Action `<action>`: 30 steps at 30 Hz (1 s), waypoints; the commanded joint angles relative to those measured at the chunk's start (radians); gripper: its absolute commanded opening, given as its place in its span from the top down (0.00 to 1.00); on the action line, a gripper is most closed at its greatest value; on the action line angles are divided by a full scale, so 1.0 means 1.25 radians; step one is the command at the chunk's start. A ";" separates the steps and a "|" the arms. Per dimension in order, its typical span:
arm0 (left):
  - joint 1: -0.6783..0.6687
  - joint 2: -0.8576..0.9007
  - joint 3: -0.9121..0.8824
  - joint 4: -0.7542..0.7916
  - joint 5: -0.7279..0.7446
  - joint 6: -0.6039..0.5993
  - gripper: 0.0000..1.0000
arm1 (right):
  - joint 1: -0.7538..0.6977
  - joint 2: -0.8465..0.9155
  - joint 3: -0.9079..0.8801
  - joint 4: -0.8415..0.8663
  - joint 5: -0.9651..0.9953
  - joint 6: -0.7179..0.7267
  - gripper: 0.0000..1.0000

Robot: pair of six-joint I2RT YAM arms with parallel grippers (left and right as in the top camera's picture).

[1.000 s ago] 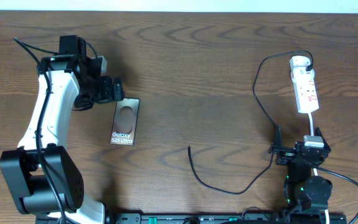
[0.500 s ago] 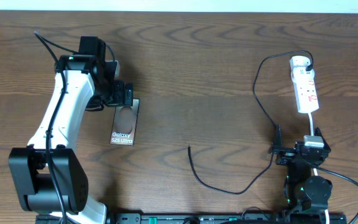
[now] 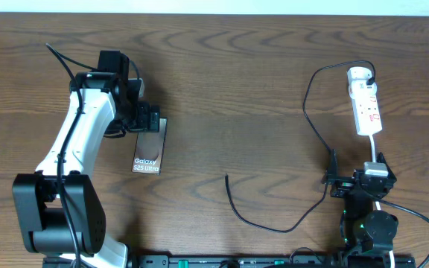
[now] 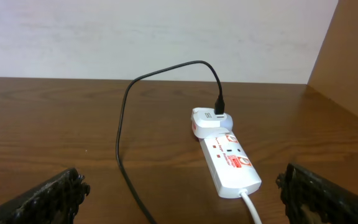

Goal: Plug charger to phone and switch on socket
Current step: 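Move the left gripper forward over the Galaxy S25 Ultra phone, then lower the left gripper around the phone's long edges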

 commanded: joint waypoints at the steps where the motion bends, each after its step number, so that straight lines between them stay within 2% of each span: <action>1: 0.000 -0.002 -0.015 0.017 -0.008 0.003 0.02 | 0.006 -0.004 -0.001 -0.003 -0.002 -0.007 0.01; 12: -0.001 -0.002 -0.108 0.080 -0.007 0.002 0.02 | 0.006 -0.004 -0.001 -0.003 -0.002 -0.007 0.01; 30: -0.033 -0.001 -0.120 0.111 -0.011 0.002 0.02 | 0.006 -0.004 -0.001 -0.003 -0.002 -0.007 0.01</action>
